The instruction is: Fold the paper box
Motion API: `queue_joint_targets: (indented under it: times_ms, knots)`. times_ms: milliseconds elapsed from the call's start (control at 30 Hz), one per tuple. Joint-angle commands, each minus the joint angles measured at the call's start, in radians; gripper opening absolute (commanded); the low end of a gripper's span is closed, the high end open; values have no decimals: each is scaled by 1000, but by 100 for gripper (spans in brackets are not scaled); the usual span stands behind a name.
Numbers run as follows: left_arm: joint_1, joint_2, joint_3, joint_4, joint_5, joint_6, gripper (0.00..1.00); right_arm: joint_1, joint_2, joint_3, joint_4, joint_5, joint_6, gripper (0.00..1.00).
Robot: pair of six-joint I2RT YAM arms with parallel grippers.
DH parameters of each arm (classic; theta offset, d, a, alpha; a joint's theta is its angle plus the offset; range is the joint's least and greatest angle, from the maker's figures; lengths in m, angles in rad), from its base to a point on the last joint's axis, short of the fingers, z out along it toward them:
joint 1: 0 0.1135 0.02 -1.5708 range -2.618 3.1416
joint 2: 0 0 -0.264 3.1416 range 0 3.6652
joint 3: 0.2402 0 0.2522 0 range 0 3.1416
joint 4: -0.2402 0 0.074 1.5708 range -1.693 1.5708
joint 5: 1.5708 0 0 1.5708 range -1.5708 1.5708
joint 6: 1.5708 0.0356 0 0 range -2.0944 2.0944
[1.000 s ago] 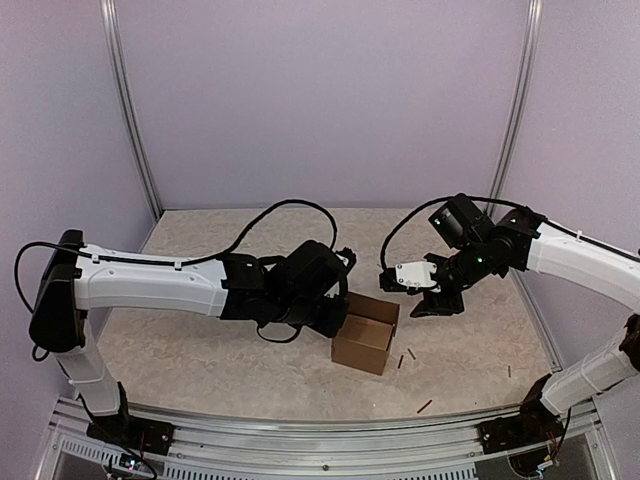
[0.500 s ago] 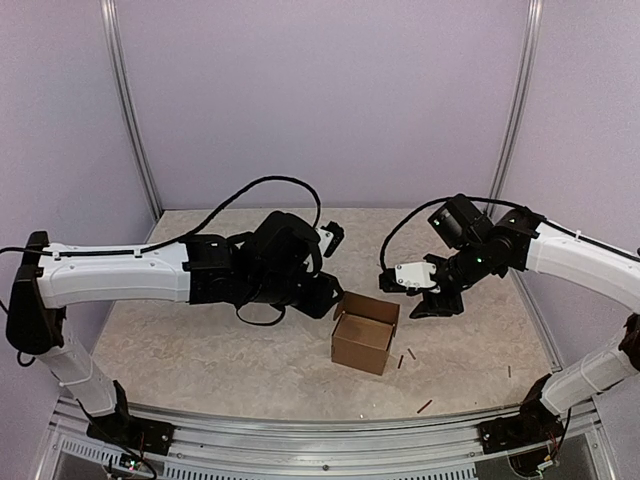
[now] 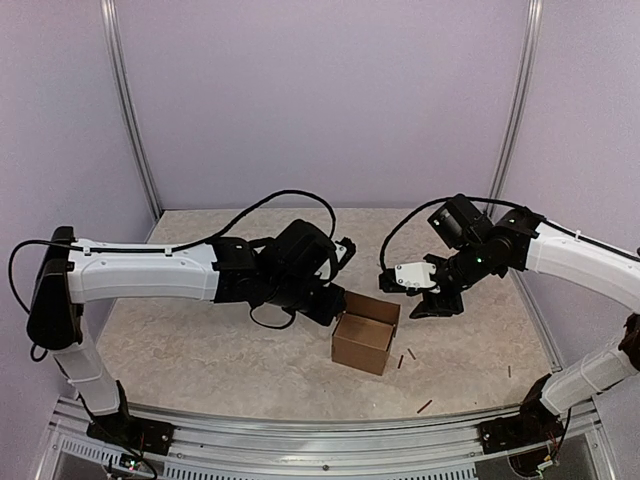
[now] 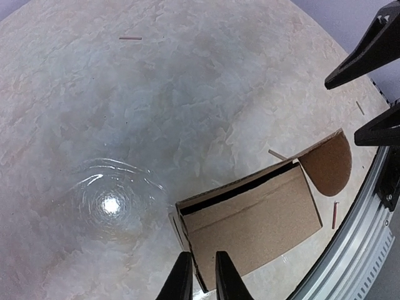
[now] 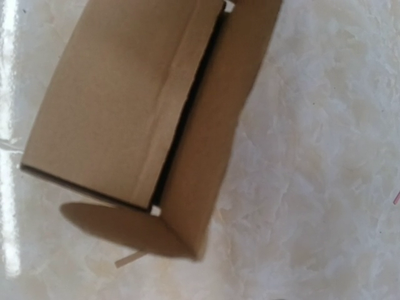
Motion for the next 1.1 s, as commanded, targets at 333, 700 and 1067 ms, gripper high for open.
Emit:
queue_joint_targets:
  times_ms: [333, 700, 1067]
  knots:
    - [8, 106, 93, -54, -63, 67, 5, 8, -3, -2, -12, 4, 13, 48]
    - [33, 106, 66, 43, -74, 279, 0, 8, -16, -12, -32, -37, -8, 48]
    - [75, 155, 98, 105, -10, 385, 0, 8, -16, -56, 59, -45, 23, 45]
